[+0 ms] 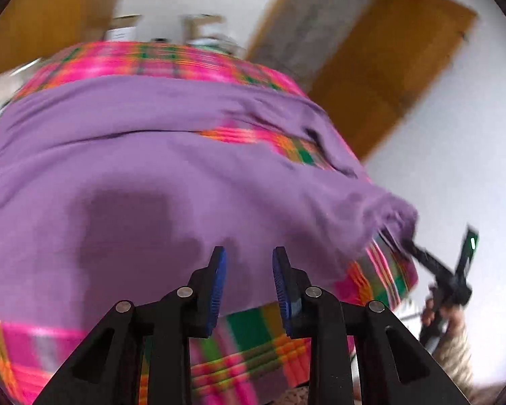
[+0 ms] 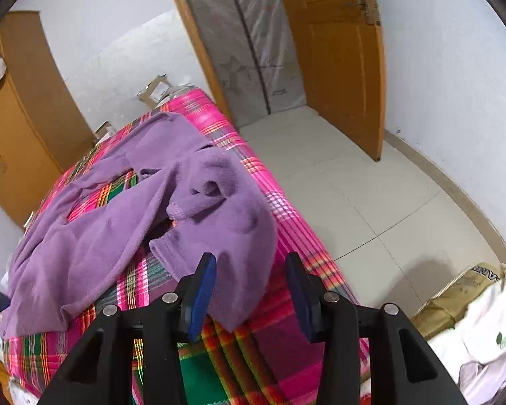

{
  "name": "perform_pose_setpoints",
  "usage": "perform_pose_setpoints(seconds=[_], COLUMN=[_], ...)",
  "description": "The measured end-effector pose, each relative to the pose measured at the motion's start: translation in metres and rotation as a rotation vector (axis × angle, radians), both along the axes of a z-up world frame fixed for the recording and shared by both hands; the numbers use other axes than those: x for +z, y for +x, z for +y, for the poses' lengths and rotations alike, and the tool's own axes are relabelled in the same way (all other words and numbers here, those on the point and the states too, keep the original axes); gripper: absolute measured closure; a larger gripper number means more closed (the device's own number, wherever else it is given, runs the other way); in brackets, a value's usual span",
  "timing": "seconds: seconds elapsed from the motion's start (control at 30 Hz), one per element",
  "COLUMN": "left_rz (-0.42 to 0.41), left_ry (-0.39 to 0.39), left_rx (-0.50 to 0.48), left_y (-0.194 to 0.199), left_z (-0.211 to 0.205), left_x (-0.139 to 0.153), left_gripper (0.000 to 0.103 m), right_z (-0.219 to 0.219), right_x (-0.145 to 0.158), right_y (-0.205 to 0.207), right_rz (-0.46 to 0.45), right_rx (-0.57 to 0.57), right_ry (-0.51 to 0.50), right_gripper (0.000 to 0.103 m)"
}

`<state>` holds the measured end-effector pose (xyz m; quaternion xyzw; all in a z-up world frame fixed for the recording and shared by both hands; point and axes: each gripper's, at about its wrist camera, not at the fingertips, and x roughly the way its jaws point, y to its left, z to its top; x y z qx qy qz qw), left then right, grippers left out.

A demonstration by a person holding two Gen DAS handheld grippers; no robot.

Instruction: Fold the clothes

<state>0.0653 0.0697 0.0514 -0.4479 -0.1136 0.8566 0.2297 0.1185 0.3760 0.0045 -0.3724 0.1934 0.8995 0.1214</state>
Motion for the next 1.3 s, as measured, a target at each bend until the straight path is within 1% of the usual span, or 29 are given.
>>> perform_pose_setpoints(seconds=[0.03,0.1,0.13,0.17,0.2,0.27,0.4,0.5,0.6,0.63,0.67,0.73,0.8,0.83,0.93,1.07,1.17,1.2,1.23,1.3], left_rz=[0.01,0.028,0.034,0.033,0.033,0.034,0.044,0.061,0.084,0.098,0.106,0.127,0.116,0.129,0.129,0.111,0.113,0.114,0.109,0.096], left_ry=[-0.007,-0.02,-0.029,-0.043,-0.058,-0.086,-0.166,-0.222,-0.279,-0.294,-0.308,-0.384,-0.473,-0.487,-0.5,-0.486,-0.486,-0.487,-0.48,-0.45], left_rx=[-0.042,-0.12,-0.152,-0.179,-0.201,-0.237,-0.27,-0.3,-0.321,-0.335,-0.343,-0.353,-0.358,-0.361,-0.357,-0.319,-0.32,-0.323,-0.323,-0.324], left_y=[-0.001,-0.002,-0.002,-0.004,-0.005,-0.007,-0.009,-0.006,-0.002,0.0,0.001,0.005,0.006,0.007,0.004,-0.002,-0.004,-0.005,-0.006,-0.011], left_z=[0.015,0.045,0.06,0.073,0.085,0.105,0.132,0.143,0.154,0.158,0.161,0.169,0.177,0.178,0.18,0.18,0.181,0.181,0.181,0.18], left_x=[0.001,0.0,-0.001,-0.003,-0.005,-0.01,-0.022,-0.027,-0.031,-0.032,-0.032,-0.036,-0.043,-0.043,-0.042,-0.041,-0.041,-0.04,-0.04,-0.039], left_gripper=[0.074,0.074,0.074,0.074,0.074,0.074,0.074,0.074,0.074,0.074,0.074,0.074,0.074,0.074,0.074,0.073,0.074,0.076,0.085,0.094], right_z=[0.0,-0.002,-0.003,-0.004,-0.006,-0.005,0.0,0.007,0.011,0.012,0.012,0.012,0.012,0.012,0.014,0.025,0.031,0.033,0.034,0.036], right_x=[-0.001,0.0,0.0,0.0,0.0,0.0,-0.001,-0.002,-0.002,-0.002,-0.002,0.0,0.003,0.006,0.016,0.026,0.031,0.032,0.033,0.037], right_y=[-0.002,-0.006,-0.008,-0.01,-0.012,-0.014,-0.016,-0.017,-0.016,-0.016,-0.017,-0.019,-0.023,-0.025,-0.029,-0.035,-0.041,-0.043,-0.046,-0.048], right_rz=[0.0,-0.003,-0.005,-0.008,-0.012,-0.017,-0.019,-0.014,-0.011,-0.011,-0.012,-0.013,-0.016,-0.015,-0.001,0.02,0.031,0.033,0.036,0.055], right_rx=[0.014,0.037,0.054,0.072,0.082,0.091,0.094,0.087,0.088,0.092,0.096,0.103,0.113,0.115,0.12,0.112,0.106,0.104,0.102,0.097], right_ry=[0.001,0.015,0.016,0.017,0.024,0.04,0.035,0.015,0.017,0.021,0.026,0.045,0.085,0.118,0.218,0.279,0.344,0.369,0.394,0.453], right_gripper=[0.06,0.066,0.074,0.079,0.081,0.088,0.09,0.09,0.09,0.091,0.095,0.098,0.099,0.1,0.1,0.1,0.1,0.1,0.1,0.1])
